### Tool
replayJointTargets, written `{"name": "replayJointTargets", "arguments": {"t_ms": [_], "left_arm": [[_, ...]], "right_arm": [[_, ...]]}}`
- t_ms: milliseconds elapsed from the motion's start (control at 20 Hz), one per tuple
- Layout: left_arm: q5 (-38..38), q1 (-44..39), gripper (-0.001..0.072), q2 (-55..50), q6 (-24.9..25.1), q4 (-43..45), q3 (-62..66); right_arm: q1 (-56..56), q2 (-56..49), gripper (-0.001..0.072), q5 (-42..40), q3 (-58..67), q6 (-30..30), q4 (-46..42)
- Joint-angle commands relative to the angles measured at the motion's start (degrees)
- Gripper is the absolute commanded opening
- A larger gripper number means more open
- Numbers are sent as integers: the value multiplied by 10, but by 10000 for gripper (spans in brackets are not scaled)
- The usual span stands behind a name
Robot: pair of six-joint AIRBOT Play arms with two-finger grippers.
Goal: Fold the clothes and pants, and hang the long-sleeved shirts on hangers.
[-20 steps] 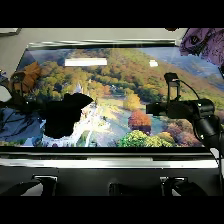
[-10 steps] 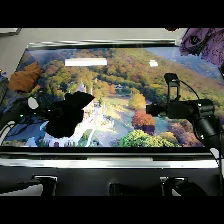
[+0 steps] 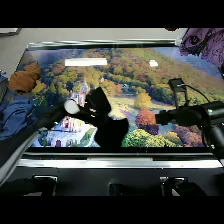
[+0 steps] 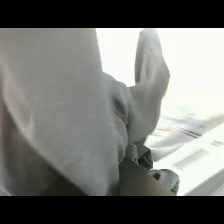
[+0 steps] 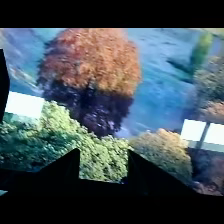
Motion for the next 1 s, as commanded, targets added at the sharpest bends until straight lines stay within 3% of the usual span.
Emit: {"name": "replayJointTargets", "arguments": {"t_ms": [0,50,150,200,350,450,550,600,750,950], "left_arm": [[111,-120,59,-41,-70,-42,8],[127,-128,153,-51,-70,-45,8],[119,-111,564,-50,-70,-48,12],[93,-87,670,-40,-70,-44,18],[-1,24,680,24,-34,1,29],[-27,108,680,64,1,6,29],[-32,179,680,84,5,6,29],[-32,208,679,87,5,6,29],[-32,262,679,85,5,6,29],[-32,290,678,85,5,6,29]], "right_arm": [[0,31,365,-54,0,-19,-90],[0,32,373,-51,0,-24,-95],[0,32,606,-32,0,-26,-92],[-3,32,605,-25,0,-21,-91],[-110,29,605,14,-8,-6,-8],[-227,9,605,37,-43,-12,158],[-307,-34,593,36,-114,-89,388],[-313,-58,594,33,-144,-127,447],[-289,-120,593,46,-199,-199,493],[-227,-178,583,82,-218,-233,500]]}}
